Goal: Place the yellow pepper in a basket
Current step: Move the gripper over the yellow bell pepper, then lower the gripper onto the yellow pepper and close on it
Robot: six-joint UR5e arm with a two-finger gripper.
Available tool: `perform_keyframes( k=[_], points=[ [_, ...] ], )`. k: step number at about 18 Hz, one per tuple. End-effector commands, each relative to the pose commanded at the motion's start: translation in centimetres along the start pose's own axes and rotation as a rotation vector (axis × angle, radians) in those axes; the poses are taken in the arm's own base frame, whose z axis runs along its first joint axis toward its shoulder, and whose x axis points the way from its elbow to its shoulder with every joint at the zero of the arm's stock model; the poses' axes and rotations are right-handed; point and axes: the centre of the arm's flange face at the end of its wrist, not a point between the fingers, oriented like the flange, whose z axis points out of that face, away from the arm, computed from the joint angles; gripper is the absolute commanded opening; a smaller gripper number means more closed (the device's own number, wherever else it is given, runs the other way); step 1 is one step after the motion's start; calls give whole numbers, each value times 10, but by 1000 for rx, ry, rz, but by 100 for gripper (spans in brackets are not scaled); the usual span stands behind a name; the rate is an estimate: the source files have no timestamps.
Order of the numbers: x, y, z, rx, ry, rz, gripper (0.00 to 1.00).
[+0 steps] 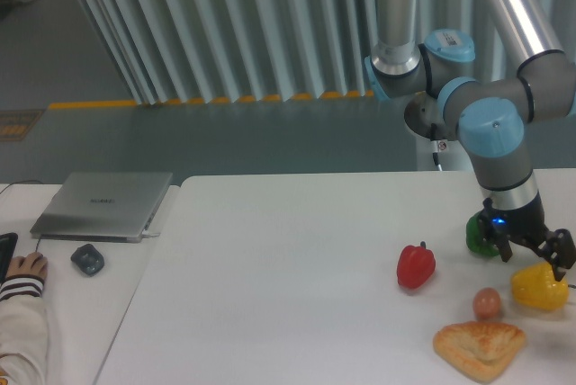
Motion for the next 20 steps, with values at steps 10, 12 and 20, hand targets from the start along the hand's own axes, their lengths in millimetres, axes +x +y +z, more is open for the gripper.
perform_keyframes(
  k=[10, 12, 20],
  points=[
    [-28, 58, 5, -36, 35, 563, 100],
    [-26, 56, 3, -28, 31, 509, 100],
    [-22, 50, 13, -6, 42, 446, 100]
  ],
)
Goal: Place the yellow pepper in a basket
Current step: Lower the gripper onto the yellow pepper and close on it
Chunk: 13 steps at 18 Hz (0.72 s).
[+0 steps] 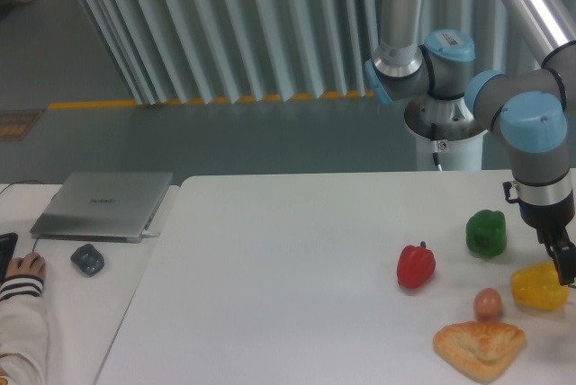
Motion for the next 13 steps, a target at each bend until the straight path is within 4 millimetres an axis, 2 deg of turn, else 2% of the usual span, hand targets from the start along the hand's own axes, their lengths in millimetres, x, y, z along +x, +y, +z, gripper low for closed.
perform_keyframes(
  k=[4, 13],
  points=[
    [-3, -24, 23, 2, 29, 32, 100],
    [1, -28, 43, -6, 74, 69, 100]
  ],
)
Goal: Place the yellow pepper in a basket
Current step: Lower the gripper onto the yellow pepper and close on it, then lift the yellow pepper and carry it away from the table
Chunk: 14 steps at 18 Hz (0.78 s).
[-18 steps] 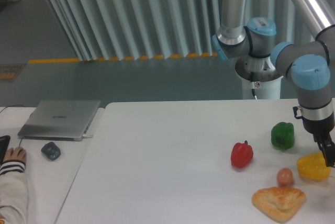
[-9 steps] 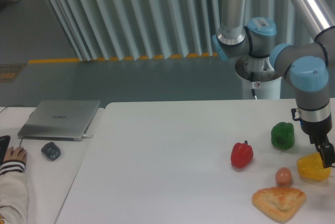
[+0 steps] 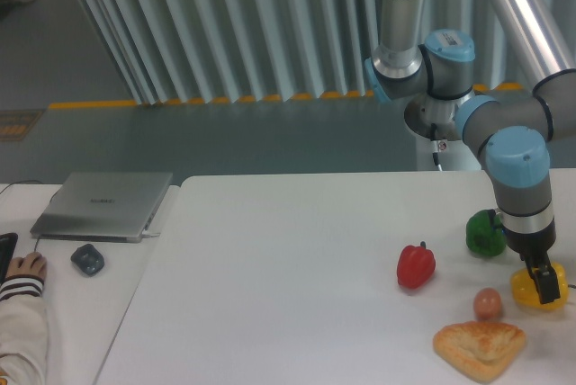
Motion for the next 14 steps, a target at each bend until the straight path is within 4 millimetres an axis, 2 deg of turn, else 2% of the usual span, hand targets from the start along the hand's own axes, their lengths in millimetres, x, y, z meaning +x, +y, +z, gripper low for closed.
perform_keyframes(
  k=[5, 6, 11, 14],
  points=[
    [2, 0, 8, -15, 17, 4, 100],
    [2, 1, 8, -16, 18, 3, 96],
    [2, 3, 4, -15, 15, -2, 44],
    [2, 6, -1, -7, 28, -13, 43]
  ],
)
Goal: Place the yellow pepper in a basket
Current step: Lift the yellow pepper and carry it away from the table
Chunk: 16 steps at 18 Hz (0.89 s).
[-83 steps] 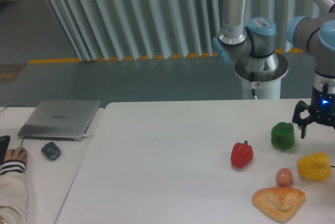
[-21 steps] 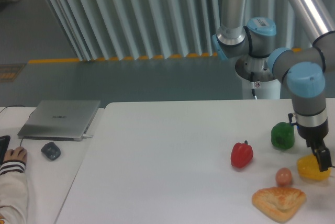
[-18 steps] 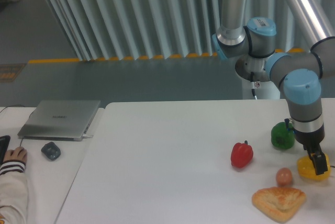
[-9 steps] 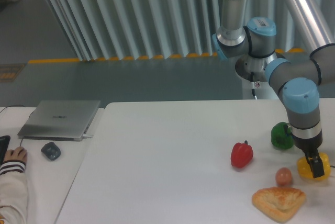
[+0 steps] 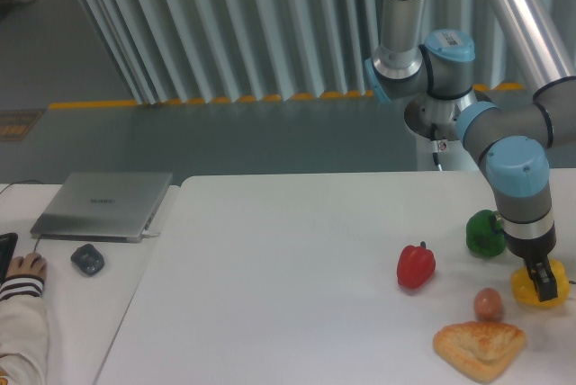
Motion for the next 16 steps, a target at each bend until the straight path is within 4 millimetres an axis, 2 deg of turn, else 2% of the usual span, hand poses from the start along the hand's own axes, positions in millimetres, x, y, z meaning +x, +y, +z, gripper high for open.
perform_keyframes(
  k=[5, 10, 16],
  points=[
    [-2, 21, -42, 51, -9, -35, 43],
    [3, 68, -79, 186, -101, -140, 44],
    [-8, 86, -94, 182, -160, -301, 44]
  ],
)
